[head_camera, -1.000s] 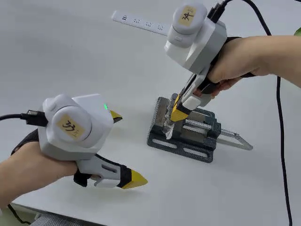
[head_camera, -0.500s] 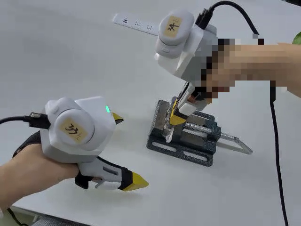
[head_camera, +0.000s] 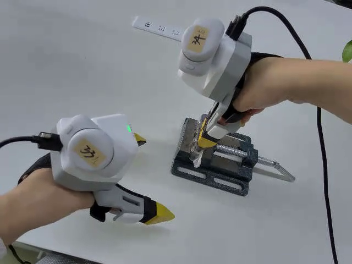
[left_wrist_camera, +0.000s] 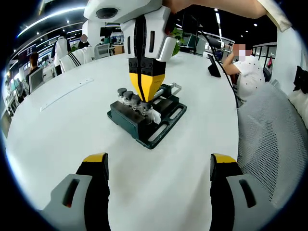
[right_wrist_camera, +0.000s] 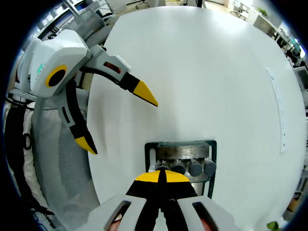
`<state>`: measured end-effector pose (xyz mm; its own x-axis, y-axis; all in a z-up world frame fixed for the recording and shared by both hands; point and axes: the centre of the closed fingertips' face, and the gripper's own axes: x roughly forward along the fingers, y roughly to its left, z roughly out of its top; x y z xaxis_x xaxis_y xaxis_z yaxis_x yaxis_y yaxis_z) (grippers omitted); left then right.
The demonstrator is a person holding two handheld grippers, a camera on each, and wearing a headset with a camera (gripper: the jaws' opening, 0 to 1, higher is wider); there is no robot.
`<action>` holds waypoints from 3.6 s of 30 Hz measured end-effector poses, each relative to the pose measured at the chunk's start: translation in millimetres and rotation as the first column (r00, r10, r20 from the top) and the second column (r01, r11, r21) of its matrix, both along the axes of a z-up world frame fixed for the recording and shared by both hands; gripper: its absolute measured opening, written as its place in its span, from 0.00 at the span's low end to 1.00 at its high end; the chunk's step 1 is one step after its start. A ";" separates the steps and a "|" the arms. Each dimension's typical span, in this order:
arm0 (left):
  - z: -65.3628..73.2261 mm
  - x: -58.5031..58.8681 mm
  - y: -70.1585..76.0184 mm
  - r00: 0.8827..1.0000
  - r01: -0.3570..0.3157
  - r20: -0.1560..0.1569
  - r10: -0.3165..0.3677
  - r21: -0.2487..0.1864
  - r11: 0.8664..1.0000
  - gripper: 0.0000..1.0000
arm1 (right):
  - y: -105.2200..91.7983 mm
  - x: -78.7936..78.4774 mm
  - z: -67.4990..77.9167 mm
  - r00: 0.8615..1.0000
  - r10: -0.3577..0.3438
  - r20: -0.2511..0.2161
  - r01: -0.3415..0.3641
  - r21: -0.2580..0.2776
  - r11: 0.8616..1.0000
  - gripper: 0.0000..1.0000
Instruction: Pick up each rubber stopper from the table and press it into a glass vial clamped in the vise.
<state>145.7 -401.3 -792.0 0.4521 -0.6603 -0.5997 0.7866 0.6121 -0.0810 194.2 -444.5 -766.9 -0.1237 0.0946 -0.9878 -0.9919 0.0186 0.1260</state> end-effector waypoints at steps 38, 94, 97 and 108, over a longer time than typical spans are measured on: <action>-2.2 -2.3 4.1 1.000 -0.009 -0.009 0.009 0.002 1.000 0.86 | 3.6 2.1 0.4 0.993 -0.055 -0.101 0.069 0.139 0.988 0.00; -1.5 -1.3 0.0 1.000 -0.001 -0.009 0.001 -0.004 1.000 0.85 | 5.9 -4.5 -0.5 0.999 0.009 -0.036 -0.007 0.073 0.997 0.00; -1.2 -2.1 -0.6 1.000 0.000 -0.009 0.000 -0.005 1.000 0.85 | 5.4 -6.1 0.1 0.999 -0.006 -0.036 0.009 0.087 0.996 0.00; 0.4 -1.9 1.6 1.000 -0.005 -0.007 0.005 -0.003 1.000 0.85 | 5.1 -0.8 -0.1 0.999 -0.012 -0.053 0.019 0.134 0.991 0.00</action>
